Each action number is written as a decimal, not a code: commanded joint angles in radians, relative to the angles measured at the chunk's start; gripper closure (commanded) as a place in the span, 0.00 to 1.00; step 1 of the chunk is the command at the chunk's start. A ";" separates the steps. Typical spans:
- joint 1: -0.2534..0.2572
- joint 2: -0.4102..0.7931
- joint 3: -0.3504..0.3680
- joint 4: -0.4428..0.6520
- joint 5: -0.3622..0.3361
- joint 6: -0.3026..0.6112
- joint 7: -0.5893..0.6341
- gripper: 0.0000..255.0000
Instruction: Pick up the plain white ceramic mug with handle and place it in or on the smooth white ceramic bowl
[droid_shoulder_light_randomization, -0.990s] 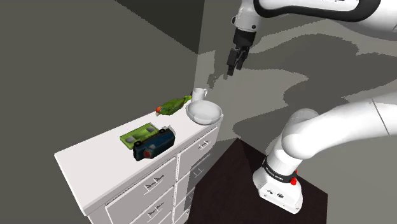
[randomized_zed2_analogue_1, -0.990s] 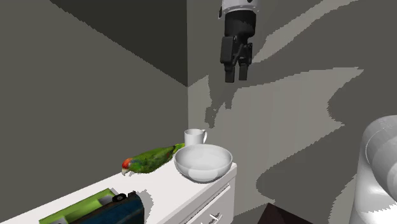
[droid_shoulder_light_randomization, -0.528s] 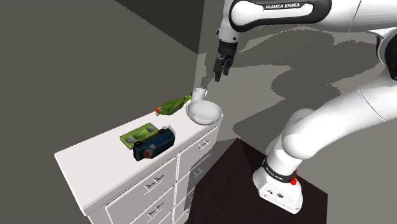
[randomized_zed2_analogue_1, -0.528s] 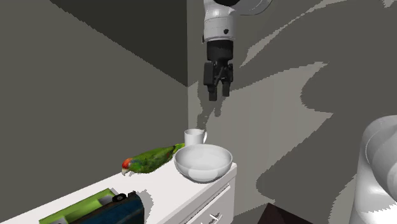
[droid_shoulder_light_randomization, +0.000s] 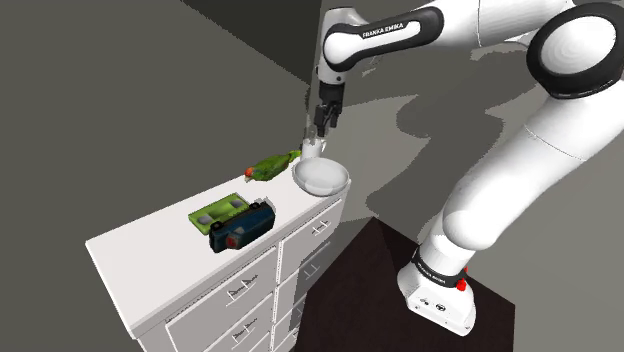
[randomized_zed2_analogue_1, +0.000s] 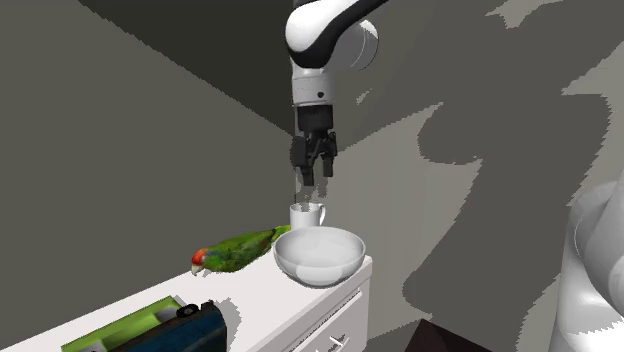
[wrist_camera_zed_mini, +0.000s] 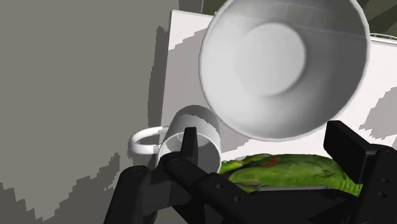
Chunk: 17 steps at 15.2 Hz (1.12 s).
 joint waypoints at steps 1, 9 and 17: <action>0.001 0.083 -0.005 0.045 0.005 0.026 -0.018 0.00; -0.006 0.333 -0.016 0.187 0.026 0.098 -0.077 0.00; -0.008 0.360 -0.017 0.129 0.028 0.183 -0.078 0.00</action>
